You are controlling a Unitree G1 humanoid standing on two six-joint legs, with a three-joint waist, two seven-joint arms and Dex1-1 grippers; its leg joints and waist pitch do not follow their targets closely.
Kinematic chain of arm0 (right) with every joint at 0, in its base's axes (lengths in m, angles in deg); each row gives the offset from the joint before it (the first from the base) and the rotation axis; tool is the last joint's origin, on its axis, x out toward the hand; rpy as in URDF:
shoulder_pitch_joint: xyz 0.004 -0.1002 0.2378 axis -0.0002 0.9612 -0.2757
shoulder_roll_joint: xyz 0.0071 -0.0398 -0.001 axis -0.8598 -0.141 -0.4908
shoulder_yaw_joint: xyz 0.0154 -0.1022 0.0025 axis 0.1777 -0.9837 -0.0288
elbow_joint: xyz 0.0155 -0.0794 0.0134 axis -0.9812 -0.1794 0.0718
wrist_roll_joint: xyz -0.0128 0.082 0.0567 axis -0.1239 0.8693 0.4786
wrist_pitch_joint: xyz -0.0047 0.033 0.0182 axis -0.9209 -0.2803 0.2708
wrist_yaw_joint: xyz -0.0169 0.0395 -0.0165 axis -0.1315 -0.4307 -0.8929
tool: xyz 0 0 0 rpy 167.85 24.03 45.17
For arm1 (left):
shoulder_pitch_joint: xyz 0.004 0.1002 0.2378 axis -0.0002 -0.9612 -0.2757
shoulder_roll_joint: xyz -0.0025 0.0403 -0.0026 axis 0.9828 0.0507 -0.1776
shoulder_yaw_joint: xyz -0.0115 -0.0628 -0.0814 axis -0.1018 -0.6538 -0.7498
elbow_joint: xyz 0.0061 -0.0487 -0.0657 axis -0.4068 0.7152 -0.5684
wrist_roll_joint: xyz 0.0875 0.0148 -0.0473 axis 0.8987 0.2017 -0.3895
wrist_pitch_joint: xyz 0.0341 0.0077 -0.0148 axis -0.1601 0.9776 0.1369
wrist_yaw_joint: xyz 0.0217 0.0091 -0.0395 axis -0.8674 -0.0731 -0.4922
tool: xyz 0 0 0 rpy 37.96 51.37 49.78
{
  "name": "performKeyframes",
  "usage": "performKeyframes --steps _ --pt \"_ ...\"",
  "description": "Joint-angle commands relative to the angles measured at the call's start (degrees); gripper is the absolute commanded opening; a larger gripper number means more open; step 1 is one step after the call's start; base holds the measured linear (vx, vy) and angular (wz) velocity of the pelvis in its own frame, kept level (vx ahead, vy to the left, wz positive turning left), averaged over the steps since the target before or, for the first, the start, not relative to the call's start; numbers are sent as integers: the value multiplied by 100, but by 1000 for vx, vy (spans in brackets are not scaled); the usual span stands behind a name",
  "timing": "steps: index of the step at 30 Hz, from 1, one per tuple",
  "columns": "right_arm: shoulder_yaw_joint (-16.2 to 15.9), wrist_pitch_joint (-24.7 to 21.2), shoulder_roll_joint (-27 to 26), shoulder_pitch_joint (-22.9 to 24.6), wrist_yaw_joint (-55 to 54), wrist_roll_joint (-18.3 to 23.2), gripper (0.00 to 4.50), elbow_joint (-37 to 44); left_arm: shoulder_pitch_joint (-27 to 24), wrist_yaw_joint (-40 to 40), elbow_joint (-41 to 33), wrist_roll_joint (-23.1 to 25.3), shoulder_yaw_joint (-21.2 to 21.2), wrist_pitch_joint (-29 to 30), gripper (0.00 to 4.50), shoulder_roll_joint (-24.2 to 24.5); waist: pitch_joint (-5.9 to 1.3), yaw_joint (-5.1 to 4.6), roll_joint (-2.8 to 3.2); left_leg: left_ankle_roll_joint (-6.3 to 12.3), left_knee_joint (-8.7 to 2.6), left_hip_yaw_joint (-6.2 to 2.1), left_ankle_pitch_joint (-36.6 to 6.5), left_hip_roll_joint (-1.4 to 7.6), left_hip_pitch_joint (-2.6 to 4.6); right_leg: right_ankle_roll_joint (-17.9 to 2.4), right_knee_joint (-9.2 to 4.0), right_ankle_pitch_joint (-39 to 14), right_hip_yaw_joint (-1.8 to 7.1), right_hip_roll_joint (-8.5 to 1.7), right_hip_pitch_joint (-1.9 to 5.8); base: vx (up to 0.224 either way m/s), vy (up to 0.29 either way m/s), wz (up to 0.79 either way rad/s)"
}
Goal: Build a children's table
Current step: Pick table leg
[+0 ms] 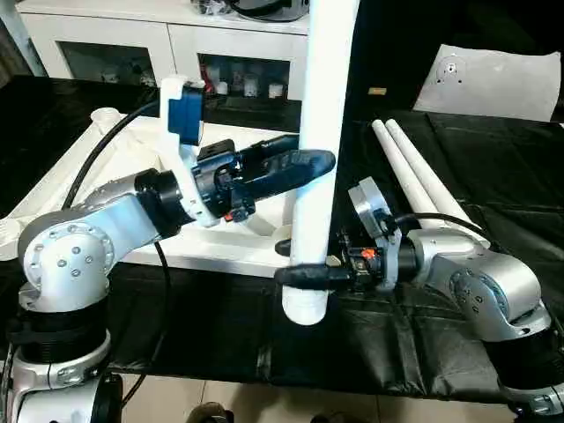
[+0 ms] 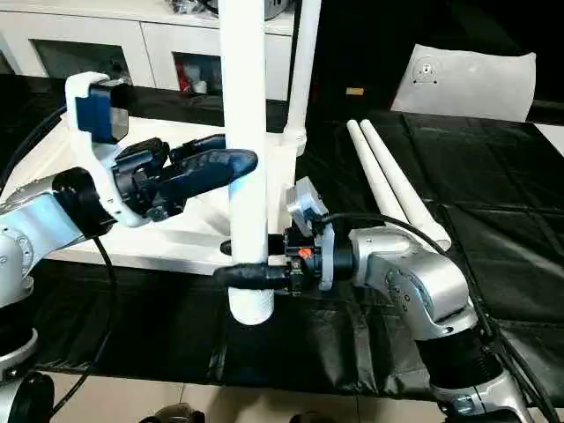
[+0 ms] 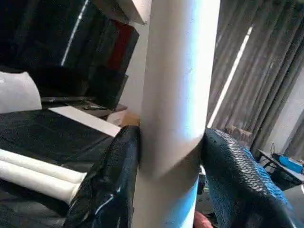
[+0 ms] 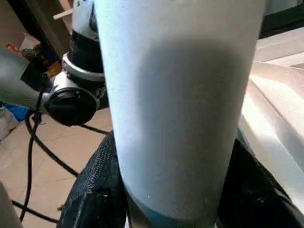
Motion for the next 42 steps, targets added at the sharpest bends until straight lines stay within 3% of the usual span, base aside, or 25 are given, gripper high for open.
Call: performKeyframes --steps 1,8,17,20,23,29,30,33,35,37,42 --pt "16 52 46 1 -32 15 190 62 -27 148 -70 -158 90 71 180 35 -424 15 80 -81 -388 -4 -893 174 33 -1025 -391 -1368 219 -361 328 0 0 0" --pt "24 70 22 15 -25 -27 190 55 -117 71 -34 -121 159 103 174 50 -431 14 88 -96 -389 -7 -877 177 33 -1031 -380 -1292 218 -357 331 0 0 0" --pt "50 304 -47 -3 -335 -288 190 -90 -169 -243 213 -50 -74 -102 174 -64 -428 9 94 -107 -386 -2 -915 170 34 -1028 -394 -1339 217 -357 325 0 0 0" --pt "211 400 -223 -96 -641 -358 260 -287 -131 -390 412 98 -219 -261 174 -65 -425 -2 93 -124 -392 -6 -954 165 33 -981 -401 -1446 214 -354 322 0 0 0" --pt "501 484 -407 -215 -892 -265 276 -422 -33 -567 638 228 -415 -371 174 12 -432 -14 99 -165 -390 -3 -966 155 51 -898 -413 -1520 213 -346 313 0 0 0" --pt "835 699 -597 -308 -1259 -222 329 -522 97 -1025 924 333 -566 -397 173 84 -449 -8 93 -121 -386 3 -788 163 41 -1040 -347 -1051 217 -342 313 0 0 0" --pt "955 579 -675 -363 -1460 -156 345 -579 124 -1140 978 369 -578 -385 173 63 -452 -11 59 -120 -386 3 -790 156 43 -1047 -354 -1069 207 -341 327 0 0 0" --pt "1209 138 -799 -505 -1826 94 362 -701 198 -1493 1105 432 -627 -312 173 -36 -442 -16 73 -142 -385 9 -805 156 59 -1048 -359 -1170 217 -346 316 0 0 0" --pt "1228 29 -794 -559 -1926 68 377 -738 257 -1755 1185 455 -679 -266 173 -124 -442 -2 63 -169 -382 17 -779 153 51 -1011 -364 -1203 220 -348 321 0 0 0" --pt "1041 17 -738 -595 -2039 -192 400 -673 309 -1930 1215 501 -683 -300 173 -181 -450 4 49 -167 -384 14 -704 155 35 -963 -358 -1124 219 -348 339 0 0 0" --pt "838 -110 -777 -656 -2452 -563 406 -663 360 -2013 1124 529 -619 -340 173 -193 -449 -1 39 -213 -383 21 -608 149 33 -908 -356 -1137 223 -355 326 0 0 0"
